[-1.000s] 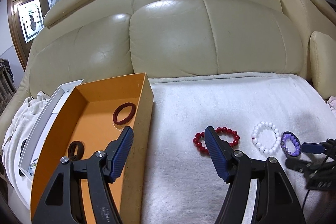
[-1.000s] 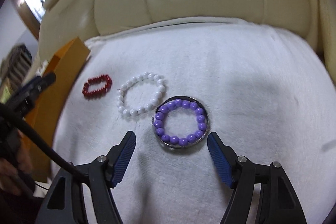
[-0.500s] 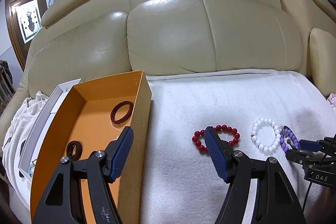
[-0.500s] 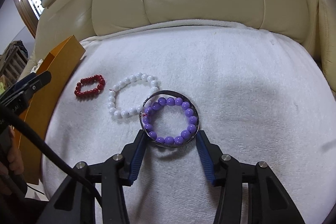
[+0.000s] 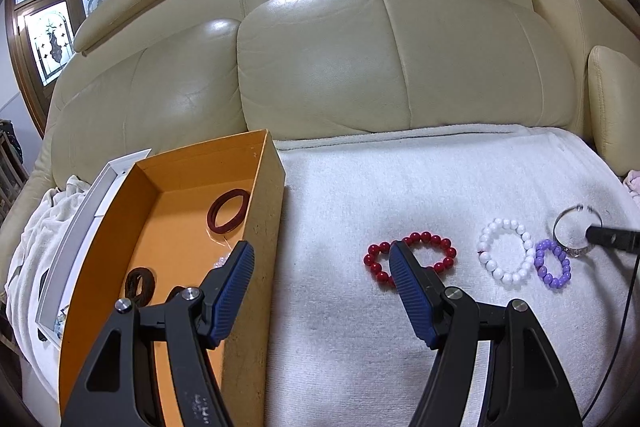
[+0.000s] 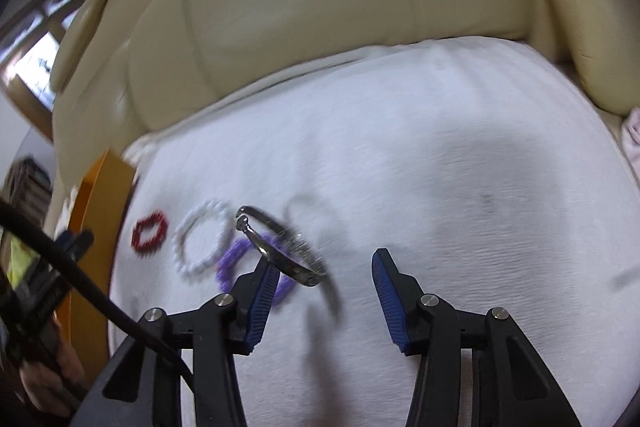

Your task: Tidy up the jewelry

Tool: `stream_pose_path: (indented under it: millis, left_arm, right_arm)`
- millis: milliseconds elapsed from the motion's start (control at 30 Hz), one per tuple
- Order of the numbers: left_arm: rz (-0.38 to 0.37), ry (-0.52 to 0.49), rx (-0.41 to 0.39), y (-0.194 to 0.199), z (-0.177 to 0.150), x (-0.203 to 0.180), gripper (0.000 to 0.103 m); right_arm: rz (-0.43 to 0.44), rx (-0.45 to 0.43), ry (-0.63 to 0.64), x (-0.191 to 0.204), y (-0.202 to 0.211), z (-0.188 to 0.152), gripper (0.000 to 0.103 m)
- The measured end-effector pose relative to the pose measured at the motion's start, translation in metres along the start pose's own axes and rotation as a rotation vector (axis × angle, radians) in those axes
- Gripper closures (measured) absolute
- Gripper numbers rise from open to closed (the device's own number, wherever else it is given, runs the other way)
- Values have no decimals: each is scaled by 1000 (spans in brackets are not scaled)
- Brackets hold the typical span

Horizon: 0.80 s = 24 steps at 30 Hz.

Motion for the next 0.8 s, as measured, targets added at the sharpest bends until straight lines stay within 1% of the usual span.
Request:
stream_pose_path:
  millis: [67, 133, 300, 367, 433, 467, 500, 533, 633, 700, 800]
  left_arm:
    - [0, -6, 6, -1, -1, -1, 32]
    - [-4, -14, 8, -2, -1, -3, 32]
    - [0, -24, 15, -4, -2, -6, 32]
    - [1, -22, 22, -7, -3, -4, 32]
    - [1, -20, 27, -9, -2, -3, 32]
    - [0, -16, 28, -10, -2, -2, 32]
    - [-2, -14, 29, -11, -2, -1, 32]
    - [-5, -12, 30, -12, -1, 0, 32]
    - [-12, -20, 34, -13, -1, 0, 32]
    - [-11, -34, 39, -15, -2, 0, 32]
    - [-17, -55, 47, -18, -4, -1, 32]
  right_arm:
    - [-22, -3, -34, -10, 0, 5, 51]
    - [-10, 1, -77, -18, 1, 7, 51]
    - [-46, -33, -61, -18, 6, 10, 51]
    - [-49, -35, -50, -12, 3, 12, 51]
    - [-62, -34, -36, -4, -3, 15, 48]
    - [-60, -29, -32, -1, -6, 16, 44]
    - [-59, -28, -26, 7, -11, 18, 36]
    - [-63, -33, -14, 13, -12, 20, 33]
    - [-83, -35, 34, 32, -17, 20, 32]
    - [-115, -32, 49, 40, -22, 19, 32]
    - [-187, -49, 93, 49, -27, 18, 32]
Point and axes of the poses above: each gripper's, at about its wrist camera, not at the fingertips, and y roughly against the way its jaws point, x to its left, z to its top, the point moved 5 cm from there along -y, roughly the way its jaws point, and after that the axes turned 14 degrees about -z, right-handed, at the moved point
